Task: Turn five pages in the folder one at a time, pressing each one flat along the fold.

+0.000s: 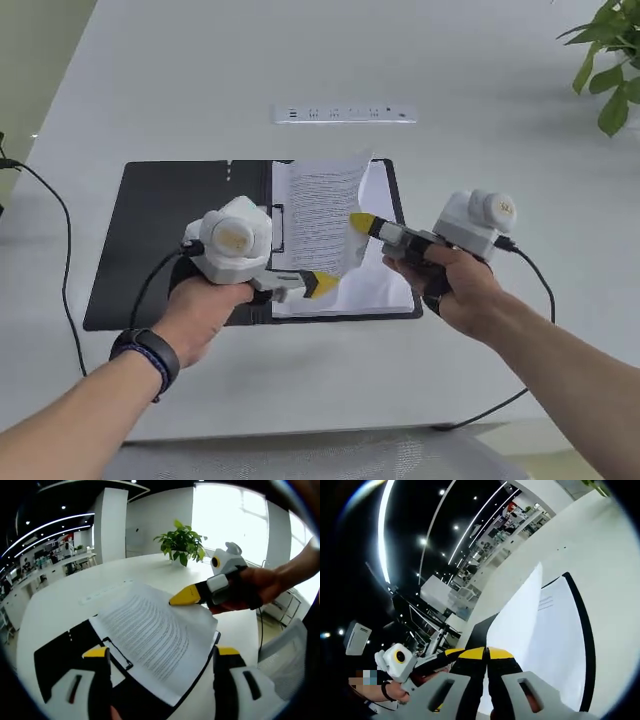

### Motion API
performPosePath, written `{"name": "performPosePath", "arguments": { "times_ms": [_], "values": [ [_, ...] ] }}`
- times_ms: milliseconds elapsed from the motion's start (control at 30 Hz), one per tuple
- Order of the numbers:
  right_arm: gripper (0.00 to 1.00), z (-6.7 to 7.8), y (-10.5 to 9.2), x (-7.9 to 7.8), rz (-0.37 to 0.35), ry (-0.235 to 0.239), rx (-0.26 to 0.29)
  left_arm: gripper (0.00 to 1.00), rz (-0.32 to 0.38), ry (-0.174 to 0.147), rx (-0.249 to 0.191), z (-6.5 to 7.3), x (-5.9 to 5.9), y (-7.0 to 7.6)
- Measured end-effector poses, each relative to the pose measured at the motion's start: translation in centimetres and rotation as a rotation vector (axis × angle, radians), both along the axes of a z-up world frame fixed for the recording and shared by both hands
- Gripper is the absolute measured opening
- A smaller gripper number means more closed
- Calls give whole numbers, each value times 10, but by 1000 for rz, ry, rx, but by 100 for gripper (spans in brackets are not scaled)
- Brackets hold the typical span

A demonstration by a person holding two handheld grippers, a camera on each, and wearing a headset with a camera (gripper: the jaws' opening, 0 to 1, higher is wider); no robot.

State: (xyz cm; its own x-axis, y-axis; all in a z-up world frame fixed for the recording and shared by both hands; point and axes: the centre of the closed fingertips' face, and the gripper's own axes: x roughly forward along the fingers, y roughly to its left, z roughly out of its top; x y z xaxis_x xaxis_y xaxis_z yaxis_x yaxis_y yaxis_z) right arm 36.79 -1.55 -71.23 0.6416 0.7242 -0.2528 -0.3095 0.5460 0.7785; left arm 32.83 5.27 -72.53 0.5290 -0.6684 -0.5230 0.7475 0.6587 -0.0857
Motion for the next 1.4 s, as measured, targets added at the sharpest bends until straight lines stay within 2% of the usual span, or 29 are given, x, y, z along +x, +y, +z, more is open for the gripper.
{"name": "performPosePath", "arguments": {
  "times_ms": [200,433,667,733,1133,1400],
  "values": [
    [0,11,25,1,26,-16,12,84,44,-23,-13,12,2,32],
    [0,27,69,-9,73,-38,19,86,103,-37,-18,18,0,69],
    [0,35,111,-18,142,-42,20,85,161,-53,-30,29,-7,98],
    [0,37,119,-19,157,-47,20,87,172,-48,-40,30,-9,103],
    [0,31,167,-20,231,-31,21,87,221,-71,-44,39,-17,139],
    [0,18,197,-22,293,-9,3,87,254,-68,-55,40,-23,160]
  ]
}}
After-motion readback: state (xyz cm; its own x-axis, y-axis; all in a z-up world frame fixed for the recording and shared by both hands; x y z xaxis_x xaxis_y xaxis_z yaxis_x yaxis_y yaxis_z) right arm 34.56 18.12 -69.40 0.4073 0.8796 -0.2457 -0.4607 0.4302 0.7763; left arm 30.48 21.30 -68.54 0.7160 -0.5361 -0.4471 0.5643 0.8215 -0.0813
